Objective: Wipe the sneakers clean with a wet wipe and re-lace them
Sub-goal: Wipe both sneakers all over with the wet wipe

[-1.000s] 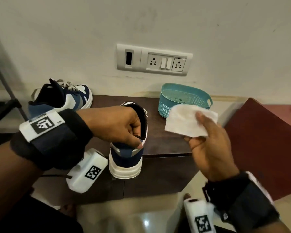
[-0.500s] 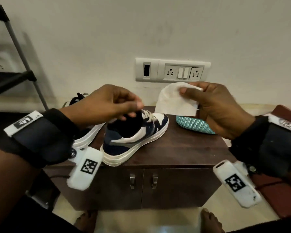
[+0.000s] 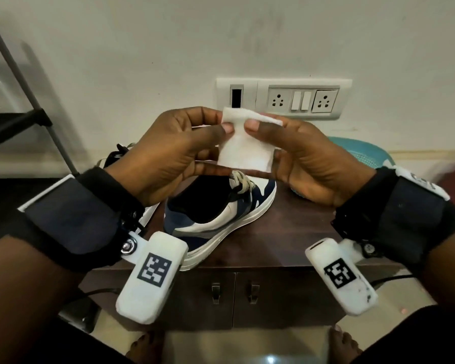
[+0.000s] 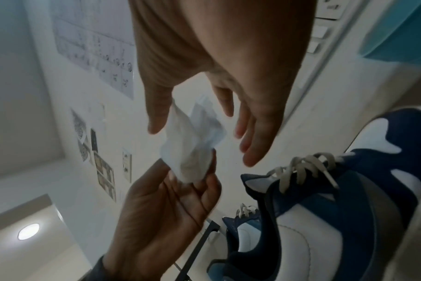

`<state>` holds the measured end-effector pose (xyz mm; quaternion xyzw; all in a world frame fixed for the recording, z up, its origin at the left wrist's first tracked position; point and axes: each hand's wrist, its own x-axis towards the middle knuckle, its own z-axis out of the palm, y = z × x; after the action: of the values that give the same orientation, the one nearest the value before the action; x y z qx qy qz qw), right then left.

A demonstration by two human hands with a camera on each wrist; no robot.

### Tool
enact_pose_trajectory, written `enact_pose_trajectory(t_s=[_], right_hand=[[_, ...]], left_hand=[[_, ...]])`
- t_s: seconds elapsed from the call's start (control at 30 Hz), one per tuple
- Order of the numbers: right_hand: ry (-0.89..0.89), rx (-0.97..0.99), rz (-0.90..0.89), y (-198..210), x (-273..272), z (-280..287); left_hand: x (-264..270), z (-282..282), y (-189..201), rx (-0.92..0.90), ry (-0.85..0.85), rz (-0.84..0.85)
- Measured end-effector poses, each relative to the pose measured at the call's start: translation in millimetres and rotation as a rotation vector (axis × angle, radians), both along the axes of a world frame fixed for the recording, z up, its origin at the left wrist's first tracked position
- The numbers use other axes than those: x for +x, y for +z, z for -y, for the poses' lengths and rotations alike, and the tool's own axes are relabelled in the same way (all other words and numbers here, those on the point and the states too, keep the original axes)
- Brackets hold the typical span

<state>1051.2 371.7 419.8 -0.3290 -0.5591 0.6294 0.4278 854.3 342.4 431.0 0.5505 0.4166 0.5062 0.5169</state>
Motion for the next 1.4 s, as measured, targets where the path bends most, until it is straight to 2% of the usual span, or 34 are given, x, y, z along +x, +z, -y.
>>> enact_pose_trajectory(t_s=[0.03,0.1,0.2,0.27,0.33,0.43,0.53,0.6,0.7,0.8,0.9,1.0,1.07,1.13,1.23,1.4], right_hand=[[0.068,-0.036,0.007,1.0,1.9,1.0],[0.081,-0.07,0.003,0.6,3.8,0.3],[-0.067,-0.082,-0.025,-2.6,5.4,-6.6],[-0.197,-0.062,-0.033,-5.6,13.4,-13.9],[-0.35,0.037,0.046,-9.7,26.5,-23.3],[-0.558,0.232,0.236,-20.7,46.0,-35.8],[-0.6,0.275,0.335,-34.4,58.2,-44.9],[-0.58,0.238,0.366,-41.5,61.8,-47.5],[-0.575,0.21,0.371,-44.3,63.9,-46.8],[-0.576,0.192,0.339,-43.4,65.2,-44.3],[-0.54,0.098,0.269,-43.4,64.9,-41.9],[-0.452,-0.098,0.123,-41.9,61.2,-39.1],[-0.395,-0.213,0.031,-40.0,58.9,-37.8],[-0.342,-0.265,-0.02,-38.5,56.5,-37.1],[-0.333,-0.259,0.001,-38.0,51.8,-37.8],[-0.476,-0.124,0.194,-39.6,50.1,-39.0]], left_hand=[[0.3,-0.8,-1.6,0.009,0.005,-0.033],[0.4,-2.5,-5.3,0.023,0.024,-0.082],[-1.6,-1.9,-7.6,0.026,0.069,-0.122],[-5.8,-0.3,-9.0,0.028,0.098,-0.235],[-13.6,2.9,-14.0,0.037,0.062,-0.491],[-19.9,14.4,-30.0,0.117,-0.123,-0.99],[-19.8,20.3,-51.4,0.316,-0.172,-1.476],[-24.2,17.7,-61.5,0.466,-0.178,-1.626],[-41.4,8.3,-60.0,0.507,-0.226,-1.638],[-61.4,0.2,-49.6,0.455,-0.227,-1.734],[-70.9,-2.4,-44.0,0.371,-0.264,-1.753],[-65.0,0.3,-40.4,0.222,-0.222,-1.568],[-55.6,0.8,-39.5,0.176,-0.11,-1.395],[-42.6,-1.0,-42.5,0.181,0.027,-1.323],[-19.5,-5.0,-46.6,0.147,0.153,-1.25],[-12.2,-23.5,-50.3,0.118,0.175,-1.142]])
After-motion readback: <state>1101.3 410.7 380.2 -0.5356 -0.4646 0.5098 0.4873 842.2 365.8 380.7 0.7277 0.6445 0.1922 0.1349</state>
